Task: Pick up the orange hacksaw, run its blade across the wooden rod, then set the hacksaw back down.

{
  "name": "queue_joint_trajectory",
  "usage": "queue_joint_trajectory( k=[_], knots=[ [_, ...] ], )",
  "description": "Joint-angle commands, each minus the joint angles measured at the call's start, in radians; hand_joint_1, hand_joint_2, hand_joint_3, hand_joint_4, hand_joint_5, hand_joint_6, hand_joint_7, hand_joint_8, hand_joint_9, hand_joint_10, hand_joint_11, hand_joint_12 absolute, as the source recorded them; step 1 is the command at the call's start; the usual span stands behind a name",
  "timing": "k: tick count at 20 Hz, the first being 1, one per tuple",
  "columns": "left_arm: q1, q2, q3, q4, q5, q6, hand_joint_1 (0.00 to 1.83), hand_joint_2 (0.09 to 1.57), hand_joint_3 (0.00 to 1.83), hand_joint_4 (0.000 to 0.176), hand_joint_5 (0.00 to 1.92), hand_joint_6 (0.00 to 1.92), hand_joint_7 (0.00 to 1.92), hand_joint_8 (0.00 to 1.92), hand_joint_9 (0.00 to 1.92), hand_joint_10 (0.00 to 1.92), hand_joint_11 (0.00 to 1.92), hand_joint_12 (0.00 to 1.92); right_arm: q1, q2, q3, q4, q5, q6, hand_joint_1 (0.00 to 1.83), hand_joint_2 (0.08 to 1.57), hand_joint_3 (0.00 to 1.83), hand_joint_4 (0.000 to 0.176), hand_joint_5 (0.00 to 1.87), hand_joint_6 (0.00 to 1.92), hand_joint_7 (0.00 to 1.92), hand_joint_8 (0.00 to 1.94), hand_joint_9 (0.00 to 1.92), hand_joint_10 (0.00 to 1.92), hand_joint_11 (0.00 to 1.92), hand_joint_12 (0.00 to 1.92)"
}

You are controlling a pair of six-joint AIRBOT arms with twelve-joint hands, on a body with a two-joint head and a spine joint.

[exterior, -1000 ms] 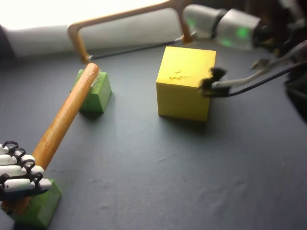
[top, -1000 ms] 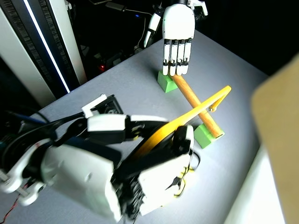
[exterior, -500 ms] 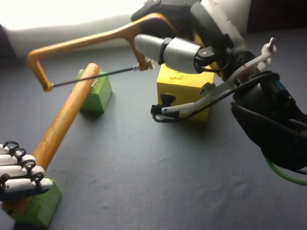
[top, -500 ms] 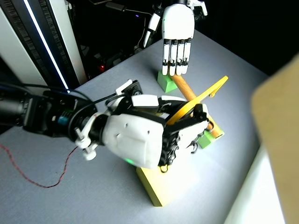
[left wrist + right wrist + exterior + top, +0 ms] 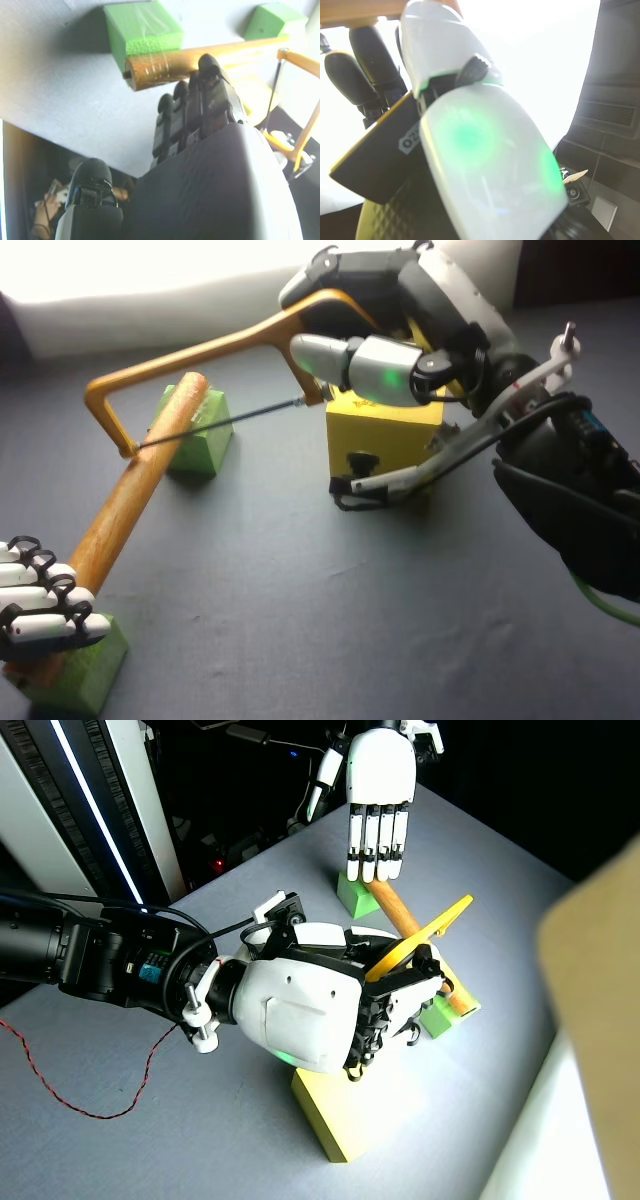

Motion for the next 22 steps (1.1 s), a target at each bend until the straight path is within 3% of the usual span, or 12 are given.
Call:
queue_joint_trajectory(
  k=[1, 12, 22],
  knots=[
    [-0.005, 0.004, -0.005, -0.011, -0.038, 0.001, 0.00, 1.23, 0.00, 0.000, 0.11, 0.00, 0.13, 0.00, 0.10, 0.00, 0.00, 0.40, 0.004, 0.004, -0.007, -0.040, 0.105, 0.007, 1.25, 1.11, 0.00, 0.000, 0.90, 0.99, 1.11, 0.93, 1.15, 0.69, 0.88, 1.21],
    [-0.003, 0.002, -0.014, -0.011, -0.024, 0.001, 0.00, 1.23, 0.00, 0.000, 0.14, 0.00, 0.15, 0.00, 0.13, 0.00, 0.00, 0.45, -0.009, -0.016, -0.023, -0.040, 0.045, -0.069, 1.25, 1.11, 0.00, 0.000, 0.91, 0.97, 1.10, 0.95, 1.13, 0.73, 0.88, 1.24],
    [0.001, -0.003, -0.013, -0.011, -0.021, 0.001, 0.00, 1.22, 0.00, 0.000, 0.17, 0.01, 0.17, 0.00, 0.15, 0.00, 0.00, 0.49, -0.021, -0.106, -0.023, 0.022, 0.045, -0.186, 1.26, 1.09, 0.00, 0.000, 0.94, 0.92, 1.12, 0.91, 1.15, 0.72, 0.91, 1.19]
  ],
)
